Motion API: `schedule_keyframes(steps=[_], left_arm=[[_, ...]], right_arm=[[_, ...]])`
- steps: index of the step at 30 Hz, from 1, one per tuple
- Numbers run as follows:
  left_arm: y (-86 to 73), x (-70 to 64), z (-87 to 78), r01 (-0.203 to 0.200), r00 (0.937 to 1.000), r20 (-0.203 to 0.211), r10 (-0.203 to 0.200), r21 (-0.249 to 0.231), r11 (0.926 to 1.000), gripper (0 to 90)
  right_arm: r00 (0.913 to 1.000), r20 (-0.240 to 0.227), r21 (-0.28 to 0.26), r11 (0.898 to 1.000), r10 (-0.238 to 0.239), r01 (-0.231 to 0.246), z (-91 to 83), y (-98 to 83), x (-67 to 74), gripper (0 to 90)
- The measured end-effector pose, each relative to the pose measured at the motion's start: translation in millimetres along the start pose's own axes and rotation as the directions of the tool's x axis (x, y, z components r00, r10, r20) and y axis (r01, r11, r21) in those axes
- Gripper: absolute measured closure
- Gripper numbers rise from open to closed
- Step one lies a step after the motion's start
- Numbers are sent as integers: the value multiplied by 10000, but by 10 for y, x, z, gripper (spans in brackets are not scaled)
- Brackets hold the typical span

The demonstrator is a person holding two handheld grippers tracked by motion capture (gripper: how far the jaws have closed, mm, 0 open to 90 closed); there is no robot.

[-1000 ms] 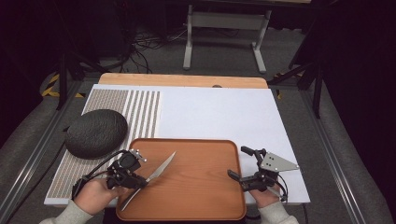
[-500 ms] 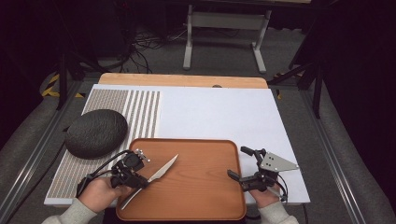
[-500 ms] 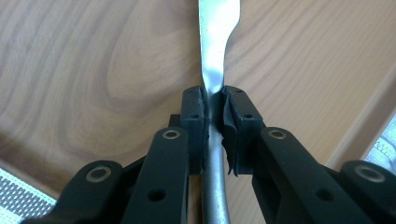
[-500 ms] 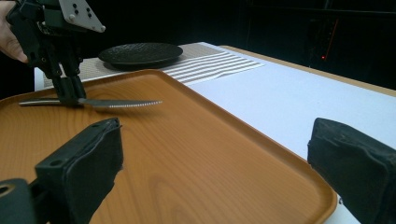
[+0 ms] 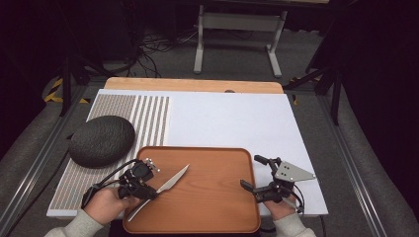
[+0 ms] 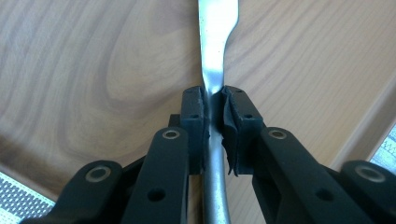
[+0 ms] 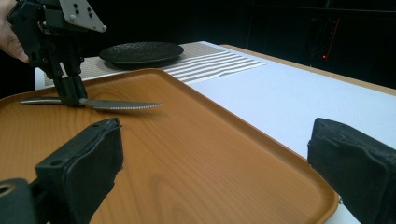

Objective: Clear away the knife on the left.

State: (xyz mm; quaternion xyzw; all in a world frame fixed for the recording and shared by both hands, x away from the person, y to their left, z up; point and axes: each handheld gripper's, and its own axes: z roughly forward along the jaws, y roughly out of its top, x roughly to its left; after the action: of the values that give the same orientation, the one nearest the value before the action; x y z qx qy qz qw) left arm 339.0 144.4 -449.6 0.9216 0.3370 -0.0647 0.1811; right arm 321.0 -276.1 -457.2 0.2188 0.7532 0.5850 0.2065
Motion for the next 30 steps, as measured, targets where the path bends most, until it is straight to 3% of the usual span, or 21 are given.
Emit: schedule_keyframes(steps=[7,11,12,13,15,16,20,22,24,26,27,30], left_arm=[[-3,-2,-11,-253,9996,-81,252,-102,9996,781],[0,-16,-51,-327,9995,-3,327,-258,9991,682],[3,-24,-62,-428,9991,-78,426,-344,9985,604],[4,-37,-72,-450,9990,-77,447,-408,9982,604],[12,-55,-93,-610,9981,-53,608,-597,9963,461],[20,-78,-112,-804,9967,-11,806,-830,9933,430],[40,-109,-137,-1054,9944,-153,1044,-1122,9881,397],[59,-120,-138,-1215,9926,-124,1210,-1348,9834,448],[72,-136,-143,-1259,9920,-91,1260,-1523,9803,567],[87,-155,-143,-1593,9872,-222,1579,-1736,9718,715],[94,-167,-139,-1657,9862,-252,1638,-1732,9708,789],[118,-205,-109,-2102,9774,-563,2037,-1579,9648,897]], right_arm=[[10000,-8,-9,10000,7,-7,1,0,1,38],[10000,-8,2,10000,15,-15,4,0,1,38],[10000,-17,1,10000,12,-12,4,-1,1,38],[10000,-17,1,10000,12,-12,4,-1,1,38],[10000,-9,8,10000,18,-18,6,-1,1,38],[10000,-19,20,10000,20,-20,5,-1,0,38],[10000,-16,26,10000,17,-17,7,-1,2,38],[10000,-12,27,10000,23,-23,7,-2,1,38],[10000,-9,1,10000,37,-37,6,-2,0,38],[10000,-1,-2,10000,32,-32,5,-2,0,38],[10000,-2,-3,10000,27,-27,4,-2,-1,38],[10000,-20,-7,10000,47,-47,6,-4,-2,38]])
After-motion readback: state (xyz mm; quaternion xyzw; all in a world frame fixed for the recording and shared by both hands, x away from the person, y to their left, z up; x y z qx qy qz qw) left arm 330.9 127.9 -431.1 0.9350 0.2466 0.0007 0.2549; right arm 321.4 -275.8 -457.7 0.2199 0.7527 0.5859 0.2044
